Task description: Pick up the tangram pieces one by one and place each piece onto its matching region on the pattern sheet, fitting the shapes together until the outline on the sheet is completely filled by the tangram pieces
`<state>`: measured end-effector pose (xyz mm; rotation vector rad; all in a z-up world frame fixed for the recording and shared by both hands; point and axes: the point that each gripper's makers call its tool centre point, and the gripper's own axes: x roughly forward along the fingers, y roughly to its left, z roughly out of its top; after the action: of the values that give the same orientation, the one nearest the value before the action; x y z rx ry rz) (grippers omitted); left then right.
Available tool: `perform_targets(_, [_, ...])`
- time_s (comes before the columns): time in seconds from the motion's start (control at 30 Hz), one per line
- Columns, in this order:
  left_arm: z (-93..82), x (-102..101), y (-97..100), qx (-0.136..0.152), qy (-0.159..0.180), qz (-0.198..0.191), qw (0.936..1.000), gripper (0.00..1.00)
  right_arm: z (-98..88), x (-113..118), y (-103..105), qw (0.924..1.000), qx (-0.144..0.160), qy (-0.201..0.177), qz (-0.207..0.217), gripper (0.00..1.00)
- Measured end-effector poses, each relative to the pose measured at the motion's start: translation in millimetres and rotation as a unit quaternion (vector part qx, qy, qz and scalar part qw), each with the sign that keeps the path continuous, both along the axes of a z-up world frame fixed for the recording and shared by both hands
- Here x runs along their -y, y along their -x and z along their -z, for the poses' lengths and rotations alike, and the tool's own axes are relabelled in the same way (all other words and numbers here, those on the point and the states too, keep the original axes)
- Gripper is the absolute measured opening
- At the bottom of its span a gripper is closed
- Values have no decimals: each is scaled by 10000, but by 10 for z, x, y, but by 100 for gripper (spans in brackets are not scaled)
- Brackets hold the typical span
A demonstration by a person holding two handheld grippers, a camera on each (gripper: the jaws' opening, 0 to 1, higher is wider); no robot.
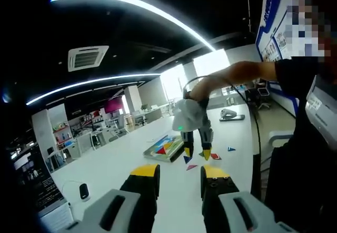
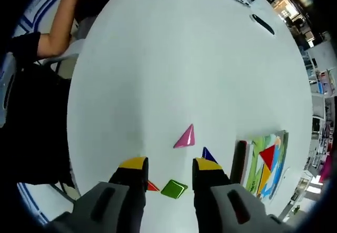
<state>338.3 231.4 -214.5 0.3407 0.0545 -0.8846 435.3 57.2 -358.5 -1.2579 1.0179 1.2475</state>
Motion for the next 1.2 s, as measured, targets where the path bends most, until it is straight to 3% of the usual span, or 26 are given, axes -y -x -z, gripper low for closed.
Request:
perform_targets(0.1, [-1, -14, -5, 0, 3, -15, 10000, 32, 23, -42, -39, 9999, -5, -18, 167, 32])
perform_targets(0.23, [-8, -22, -9, 2, 21, -12, 10000, 32, 57, -79, -70, 9973, -98, -143, 713, 31])
perform_targets(0.33, [-4, -30, -15, -1, 13, -24, 10000, 32, 82, -69, -111, 9908, -90, -136, 1344, 24])
perform_targets(0.5, [-8, -27, -12, -1, 20, -23, 10000, 32, 114, -98, -131, 9862, -176, -203, 1635, 22])
perform_targets(0.7, [-6, -27, -5, 1, 14, -22, 10000, 32, 152, -93, -113, 9738, -376, -212, 2231, 20])
perform_targets(0.93, [-16, -26, 8, 19, 20, -19, 10000, 32, 177, -51, -128, 9620, -650, -241, 2641, 19])
perform_targets(1.2, [-29, -20, -9, 21, 15, -35, 10000, 32, 178, -37, -156, 9580, -746, -282, 2755, 13])
